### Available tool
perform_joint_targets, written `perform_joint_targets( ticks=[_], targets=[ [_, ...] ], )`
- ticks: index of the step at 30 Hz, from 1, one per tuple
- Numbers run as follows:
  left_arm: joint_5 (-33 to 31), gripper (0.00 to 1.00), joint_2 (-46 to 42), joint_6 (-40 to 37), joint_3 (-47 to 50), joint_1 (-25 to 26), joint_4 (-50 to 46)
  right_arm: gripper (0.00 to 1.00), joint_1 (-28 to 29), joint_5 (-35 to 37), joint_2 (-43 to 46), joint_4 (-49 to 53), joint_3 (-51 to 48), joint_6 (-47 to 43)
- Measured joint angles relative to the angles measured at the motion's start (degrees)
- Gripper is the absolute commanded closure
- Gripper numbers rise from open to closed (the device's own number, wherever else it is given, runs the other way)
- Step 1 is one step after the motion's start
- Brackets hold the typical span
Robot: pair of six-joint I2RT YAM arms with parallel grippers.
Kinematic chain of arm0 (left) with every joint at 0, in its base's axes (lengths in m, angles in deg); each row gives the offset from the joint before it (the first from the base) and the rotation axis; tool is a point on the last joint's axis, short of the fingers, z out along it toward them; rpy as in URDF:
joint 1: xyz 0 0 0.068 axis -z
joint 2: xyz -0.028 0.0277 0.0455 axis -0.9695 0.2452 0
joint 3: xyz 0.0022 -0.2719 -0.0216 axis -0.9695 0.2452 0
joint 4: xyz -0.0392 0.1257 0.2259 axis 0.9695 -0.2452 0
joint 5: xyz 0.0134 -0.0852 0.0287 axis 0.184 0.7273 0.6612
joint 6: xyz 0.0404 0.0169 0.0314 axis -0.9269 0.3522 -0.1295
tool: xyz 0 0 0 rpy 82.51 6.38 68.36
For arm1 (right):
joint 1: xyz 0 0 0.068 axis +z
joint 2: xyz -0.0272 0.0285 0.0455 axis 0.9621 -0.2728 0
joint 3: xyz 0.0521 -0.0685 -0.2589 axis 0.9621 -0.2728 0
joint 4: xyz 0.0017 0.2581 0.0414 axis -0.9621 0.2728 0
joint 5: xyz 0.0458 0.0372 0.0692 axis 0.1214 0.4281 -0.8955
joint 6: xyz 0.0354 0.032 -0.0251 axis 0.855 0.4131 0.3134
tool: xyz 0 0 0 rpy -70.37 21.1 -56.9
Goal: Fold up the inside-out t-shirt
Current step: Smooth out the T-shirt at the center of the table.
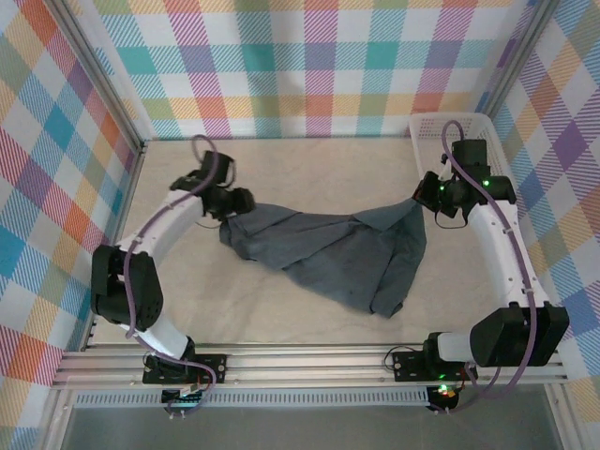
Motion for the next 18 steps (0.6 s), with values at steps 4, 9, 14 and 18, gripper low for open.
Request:
perform_joint_targets(
  ticks=[4, 9, 14, 18],
  targets=[
    [-2.47, 0.33, 4.09, -0.28, 0.04, 3.08, -0.57, 1.0, 0.0, -1.75, 0.02, -0.81, -0.11, 0.7],
    [-5.07, 0.44, 11.58, -1.05, -0.15, 3.3, -2.01, 1.0, 0.04, -2.58, 0.02, -1.4, -0.31, 1.4],
    [-7.06, 0.83, 15.23, -2.64, -2.62, 3.5, -4.55, 1.0, 0.04, -2.82, 0.04, -1.6, -1.01, 1.84],
    [-8.48, 0.91, 15.32, -3.39, -7.23, 3.5, -5.86, 1.0, 0.04, -2.75, 0.39, -1.57, -1.03, 1.84]
  ],
)
